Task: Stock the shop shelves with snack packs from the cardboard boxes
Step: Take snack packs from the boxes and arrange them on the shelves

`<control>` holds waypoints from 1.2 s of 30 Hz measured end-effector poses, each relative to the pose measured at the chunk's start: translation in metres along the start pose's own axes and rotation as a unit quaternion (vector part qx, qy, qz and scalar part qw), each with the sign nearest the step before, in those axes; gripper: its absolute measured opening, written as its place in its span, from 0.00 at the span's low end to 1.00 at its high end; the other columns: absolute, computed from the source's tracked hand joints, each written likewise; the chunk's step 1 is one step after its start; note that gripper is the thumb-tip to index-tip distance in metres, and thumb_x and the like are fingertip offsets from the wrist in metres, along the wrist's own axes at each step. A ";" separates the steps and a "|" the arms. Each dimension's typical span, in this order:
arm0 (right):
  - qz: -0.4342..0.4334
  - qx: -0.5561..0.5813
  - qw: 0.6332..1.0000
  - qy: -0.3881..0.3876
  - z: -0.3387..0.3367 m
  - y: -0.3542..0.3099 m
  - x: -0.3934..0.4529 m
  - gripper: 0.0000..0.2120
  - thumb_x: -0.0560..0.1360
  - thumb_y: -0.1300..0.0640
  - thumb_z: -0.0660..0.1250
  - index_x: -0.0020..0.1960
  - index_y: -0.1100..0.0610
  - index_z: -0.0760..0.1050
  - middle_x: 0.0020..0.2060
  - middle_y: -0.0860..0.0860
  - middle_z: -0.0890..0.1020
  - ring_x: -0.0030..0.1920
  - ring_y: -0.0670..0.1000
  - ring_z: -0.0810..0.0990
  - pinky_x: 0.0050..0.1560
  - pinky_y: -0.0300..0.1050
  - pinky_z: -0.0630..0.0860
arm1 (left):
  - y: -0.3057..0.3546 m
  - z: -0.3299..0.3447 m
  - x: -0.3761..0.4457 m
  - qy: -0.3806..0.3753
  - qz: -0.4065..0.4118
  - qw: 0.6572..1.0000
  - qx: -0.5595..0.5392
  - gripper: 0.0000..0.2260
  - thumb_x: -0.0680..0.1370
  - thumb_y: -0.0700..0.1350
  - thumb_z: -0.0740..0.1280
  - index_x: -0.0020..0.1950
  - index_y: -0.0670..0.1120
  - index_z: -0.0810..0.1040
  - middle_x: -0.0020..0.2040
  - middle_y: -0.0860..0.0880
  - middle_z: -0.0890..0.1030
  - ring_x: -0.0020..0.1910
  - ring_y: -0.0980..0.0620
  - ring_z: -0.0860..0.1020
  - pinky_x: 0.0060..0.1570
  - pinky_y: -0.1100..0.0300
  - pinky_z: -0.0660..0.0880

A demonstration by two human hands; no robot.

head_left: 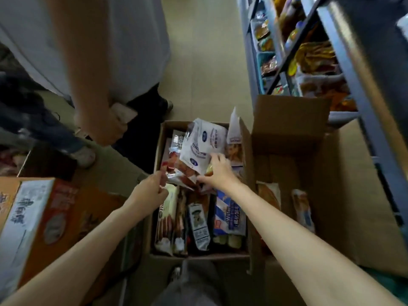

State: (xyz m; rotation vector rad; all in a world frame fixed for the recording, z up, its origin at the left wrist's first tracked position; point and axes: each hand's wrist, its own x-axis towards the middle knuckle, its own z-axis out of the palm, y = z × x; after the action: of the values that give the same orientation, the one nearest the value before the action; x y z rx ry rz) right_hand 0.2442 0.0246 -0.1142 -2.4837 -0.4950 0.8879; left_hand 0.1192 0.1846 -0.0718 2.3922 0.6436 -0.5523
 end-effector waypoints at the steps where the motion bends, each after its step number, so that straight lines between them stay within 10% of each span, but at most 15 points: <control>1: -0.008 -0.013 1.000 0.024 -0.002 -0.004 0.016 0.40 0.71 0.45 0.70 0.75 0.57 0.55 0.72 0.57 0.59 0.72 0.58 0.57 0.71 0.53 0.59 | -0.002 0.000 0.006 0.005 -0.006 1.000 -0.012 0.10 0.77 0.41 0.61 0.58 0.46 0.70 0.52 0.47 0.76 0.50 0.47 0.75 0.45 0.58 0.69; 8: 0.120 -0.066 0.980 0.144 0.005 -0.026 0.091 0.32 0.74 0.42 0.64 0.69 0.62 0.65 0.71 0.59 0.63 0.71 0.60 0.59 0.70 0.55 0.57 | -0.013 0.002 0.024 0.006 0.019 1.000 -0.004 0.09 0.77 0.39 0.61 0.57 0.46 0.71 0.48 0.49 0.76 0.45 0.51 0.76 0.42 0.61 0.70; 11: 0.097 -0.081 0.977 0.173 -0.001 -0.031 0.086 0.15 0.77 0.52 0.62 0.58 0.61 0.75 0.67 0.58 0.67 0.69 0.59 0.62 0.69 0.54 0.59 | -0.004 -0.003 0.025 0.016 0.053 0.998 -0.007 0.08 0.77 0.39 0.61 0.55 0.46 0.71 0.46 0.50 0.76 0.44 0.51 0.75 0.37 0.62 0.67; 18: 0.037 0.054 0.960 0.273 -0.087 -0.040 0.021 0.12 0.74 0.57 0.64 0.43 0.65 0.80 0.54 0.63 0.77 0.60 0.58 0.71 0.58 0.42 0.61 | 0.069 -0.023 0.019 0.035 0.147 0.986 -0.074 0.14 0.76 0.42 0.66 0.60 0.46 0.70 0.53 0.50 0.76 0.44 0.58 0.74 0.39 0.69 0.68; 21: 0.026 0.190 0.931 0.310 -0.145 -0.071 -0.033 0.12 0.69 0.61 0.67 0.27 0.61 0.74 0.29 0.58 0.74 0.36 0.56 0.74 0.37 0.42 0.64 | 0.110 -0.041 0.007 0.093 0.163 0.981 -0.054 0.29 0.72 0.53 0.70 0.67 0.44 0.65 0.57 0.47 0.74 0.55 0.50 0.74 0.52 0.59 0.71; 24: 0.032 0.302 0.900 0.312 -0.187 -0.100 -0.110 0.13 0.67 0.62 0.67 0.26 0.58 0.67 0.27 0.52 0.66 0.31 0.50 0.65 0.34 0.41 0.62 | 0.152 -0.062 -0.023 0.160 0.154 0.975 0.023 0.36 0.70 0.63 0.68 0.69 0.43 0.62 0.62 0.43 0.71 0.63 0.42 0.69 0.61 0.46 0.67; 29: 0.026 0.324 0.851 0.412 -0.234 -0.123 -0.230 0.11 0.69 0.61 0.68 0.31 0.60 0.69 0.29 0.52 0.72 0.35 0.52 0.76 0.34 0.38 0.73 | 0.202 -0.096 -0.092 0.310 0.260 0.906 -0.123 0.20 0.72 0.53 0.70 0.58 0.46 0.69 0.56 0.45 0.73 0.59 0.43 0.69 0.55 0.50 0.64; 36: 0.008 0.274 0.794 0.543 -0.269 -0.120 -0.351 0.15 0.68 0.62 0.68 0.27 0.57 0.65 0.26 0.53 0.66 0.31 0.50 0.67 0.35 0.44 0.63 | 0.288 -0.105 -0.200 0.187 0.503 0.812 -0.229 0.07 0.78 0.43 0.63 0.40 0.49 0.75 0.38 0.53 0.77 0.41 0.51 0.74 0.43 0.56 0.70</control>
State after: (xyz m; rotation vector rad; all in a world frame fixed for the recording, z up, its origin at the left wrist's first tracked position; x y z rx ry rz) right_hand 0.1460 -0.1195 0.3094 -1.9881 0.1818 -0.4375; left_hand 0.1451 -0.0143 0.2347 1.9851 -0.3686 0.4941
